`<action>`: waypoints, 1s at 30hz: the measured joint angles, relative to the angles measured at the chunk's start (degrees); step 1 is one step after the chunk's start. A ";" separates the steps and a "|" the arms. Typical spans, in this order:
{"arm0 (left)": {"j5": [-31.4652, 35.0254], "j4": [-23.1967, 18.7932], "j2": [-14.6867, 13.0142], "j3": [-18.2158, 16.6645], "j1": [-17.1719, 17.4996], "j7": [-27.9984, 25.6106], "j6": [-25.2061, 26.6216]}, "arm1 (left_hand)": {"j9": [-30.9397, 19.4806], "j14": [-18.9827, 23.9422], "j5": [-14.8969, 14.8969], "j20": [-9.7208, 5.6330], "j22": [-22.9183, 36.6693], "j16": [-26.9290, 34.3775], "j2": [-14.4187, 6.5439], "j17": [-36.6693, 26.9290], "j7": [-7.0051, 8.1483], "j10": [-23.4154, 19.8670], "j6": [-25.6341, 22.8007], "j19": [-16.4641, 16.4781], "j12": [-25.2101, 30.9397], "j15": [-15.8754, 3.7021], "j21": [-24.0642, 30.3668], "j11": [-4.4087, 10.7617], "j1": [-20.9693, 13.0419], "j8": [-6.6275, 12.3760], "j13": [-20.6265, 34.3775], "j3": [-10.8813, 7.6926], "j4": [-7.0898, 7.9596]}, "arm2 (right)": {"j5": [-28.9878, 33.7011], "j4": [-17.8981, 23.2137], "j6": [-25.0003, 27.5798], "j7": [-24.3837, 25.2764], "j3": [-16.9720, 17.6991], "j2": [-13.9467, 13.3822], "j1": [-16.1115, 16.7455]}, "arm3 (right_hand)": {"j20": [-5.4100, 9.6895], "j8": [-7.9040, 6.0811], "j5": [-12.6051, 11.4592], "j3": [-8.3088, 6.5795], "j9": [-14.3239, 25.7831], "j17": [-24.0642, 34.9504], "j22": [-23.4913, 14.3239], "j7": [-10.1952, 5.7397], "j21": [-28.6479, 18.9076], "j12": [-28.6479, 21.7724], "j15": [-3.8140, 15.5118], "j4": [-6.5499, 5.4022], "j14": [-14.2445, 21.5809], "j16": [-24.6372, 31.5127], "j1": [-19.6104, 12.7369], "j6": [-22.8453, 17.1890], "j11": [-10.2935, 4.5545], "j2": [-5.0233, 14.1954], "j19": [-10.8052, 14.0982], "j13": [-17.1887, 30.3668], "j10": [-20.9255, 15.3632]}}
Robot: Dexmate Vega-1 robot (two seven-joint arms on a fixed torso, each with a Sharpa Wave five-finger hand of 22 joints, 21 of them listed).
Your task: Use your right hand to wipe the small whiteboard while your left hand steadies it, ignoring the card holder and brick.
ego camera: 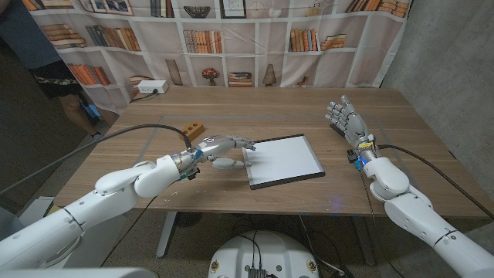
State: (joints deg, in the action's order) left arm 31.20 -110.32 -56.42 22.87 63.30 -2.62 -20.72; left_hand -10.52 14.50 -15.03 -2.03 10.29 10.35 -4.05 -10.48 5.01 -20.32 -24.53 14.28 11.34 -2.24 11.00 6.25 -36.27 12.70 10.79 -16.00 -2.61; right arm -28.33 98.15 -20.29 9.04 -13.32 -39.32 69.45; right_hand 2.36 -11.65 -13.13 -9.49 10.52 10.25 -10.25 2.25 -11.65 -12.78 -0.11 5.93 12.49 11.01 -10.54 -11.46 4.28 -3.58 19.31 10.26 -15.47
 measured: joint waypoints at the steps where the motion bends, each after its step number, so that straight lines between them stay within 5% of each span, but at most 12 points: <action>1: 0.00 0.00 -0.05 0.34 -0.39 0.00 0.00 | 0.00 0.00 0.00 0.00 0.00 0.00 0.00 0.05 0.09 -0.04 0.10 0.00 0.00 0.00 0.00 0.04 0.00 0.00 0.00 0.00 0.00 | -0.02 0.00 -0.03 0.06 0.00 0.00 0.00 | 0.00 0.00 0.00 0.00 0.00 0.00 0.00 -0.12 0.00 0.00 0.00 0.00 0.00 0.00 0.00 -0.12 0.00 0.00 0.00 0.00 0.00; 30: 4.50 5.70 1.80 9.18 -9.49 6.23 -0.79 | 0.00 3.42 1.07 -0.33 -0.01 0.73 -0.49 0.09 -1.25 -3.72 -1.26 3.89 0.35 -0.10 1.53 0.42 -0.49 -0.44 0.00 -0.46 -0.47 | -1.19 -0.19 -0.01 -0.04 0.84 0.11 1.15 | 0.00 0.00 0.04 0.00 0.00 0.00 0.00 -0.74 0.00 0.00 0.00 0.00 0.00 0.00 -0.75 -0.09 -0.01 0.76 0.00 0.23 -0.62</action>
State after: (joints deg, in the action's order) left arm 35.71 -104.62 -54.62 32.06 53.81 3.61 -21.52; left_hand -10.52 17.92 -13.96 -2.36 10.27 11.08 -4.54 -10.39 3.77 -24.04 -25.79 18.17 11.69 -2.34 12.53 6.67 -36.76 12.26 10.79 -16.46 -3.08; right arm -29.52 97.96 -20.30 8.99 -12.48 -39.21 70.60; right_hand 2.36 -11.65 -13.09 -9.49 10.52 10.25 -10.25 1.51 -11.65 -12.78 -0.11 5.93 12.49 11.01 -11.29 -11.55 4.27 -2.82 19.31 10.49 -16.09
